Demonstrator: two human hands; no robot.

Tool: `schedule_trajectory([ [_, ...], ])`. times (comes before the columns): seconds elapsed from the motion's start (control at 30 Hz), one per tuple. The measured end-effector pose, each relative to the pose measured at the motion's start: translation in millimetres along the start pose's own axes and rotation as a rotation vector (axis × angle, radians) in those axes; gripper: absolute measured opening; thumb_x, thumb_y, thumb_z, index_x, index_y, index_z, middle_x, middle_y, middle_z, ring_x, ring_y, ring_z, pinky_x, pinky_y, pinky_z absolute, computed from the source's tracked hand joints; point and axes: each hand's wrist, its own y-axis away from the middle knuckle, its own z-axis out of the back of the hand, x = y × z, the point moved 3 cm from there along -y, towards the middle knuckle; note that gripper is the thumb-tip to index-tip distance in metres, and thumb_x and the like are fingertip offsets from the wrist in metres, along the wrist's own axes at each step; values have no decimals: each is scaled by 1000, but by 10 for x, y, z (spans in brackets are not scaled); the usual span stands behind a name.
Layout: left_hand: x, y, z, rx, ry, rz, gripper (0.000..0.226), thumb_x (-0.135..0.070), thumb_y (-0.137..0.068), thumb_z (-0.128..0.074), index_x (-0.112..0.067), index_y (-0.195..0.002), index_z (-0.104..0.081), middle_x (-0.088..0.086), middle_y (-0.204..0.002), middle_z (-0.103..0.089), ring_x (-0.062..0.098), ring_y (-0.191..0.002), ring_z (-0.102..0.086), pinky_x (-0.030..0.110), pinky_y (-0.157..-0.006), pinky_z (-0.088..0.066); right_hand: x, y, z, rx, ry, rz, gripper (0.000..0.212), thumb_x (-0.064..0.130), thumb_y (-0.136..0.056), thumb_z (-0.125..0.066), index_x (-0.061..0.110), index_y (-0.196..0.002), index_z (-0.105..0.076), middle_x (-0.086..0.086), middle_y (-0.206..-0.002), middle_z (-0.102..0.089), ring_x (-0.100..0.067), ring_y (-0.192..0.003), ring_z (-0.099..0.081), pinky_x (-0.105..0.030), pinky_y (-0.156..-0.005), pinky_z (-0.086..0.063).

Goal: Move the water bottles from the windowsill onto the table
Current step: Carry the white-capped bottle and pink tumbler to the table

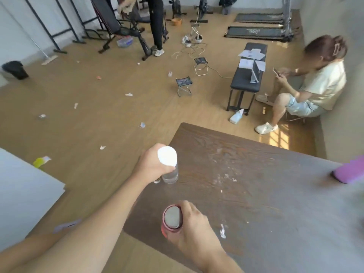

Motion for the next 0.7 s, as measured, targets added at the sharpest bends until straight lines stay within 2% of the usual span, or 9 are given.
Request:
schedule_trajectory([
  [0.13, 223, -153, 85, 46, 6, -23, 73, -37, -49, -92, -38, -116, -61, -9, -111, -66, 19, -103, -59, 30, -78, -51, 197, -257, -317, 37, 28, 25, 46, 44, -76, -72, 26, -114, -52, 8, -113, -59, -17, -103, -58, -29, -86, -47],
  [0.23, 338, -228, 115, 62, 8, -55, 69, -32, -51, -93, -36, -112, -62, -12, -107, -67, 16, -100, -59, 30, -76, -51, 288, -392, -496, 60, 71, 37, 47, 42, -76, -71, 25, -116, -51, 7, -114, -58, -17, -105, -56, -30, -86, -48],
  [0.33, 439, -272, 117, 76, 13, -70, 69, -36, -48, -91, -38, -110, -61, -14, -105, -67, 14, -98, -61, 34, -77, -55, 349, -489, -635, 59, 90, 37, 48, 43, -75, -71, 25, -115, -51, 7, -113, -57, -17, -106, -55, -29, -85, -47],
  [0.7, 594, -319, -3, 208, 23, -121, 70, -38, -47, -88, -42, -110, -59, -17, -106, -66, 12, -99, -62, 38, -80, -58, 487, -726, -837, 91, 128, -5, 47, 37, -84, -68, 18, -120, -45, 2, -120, -49, -19, -114, -48, -29, -90, -44],
])
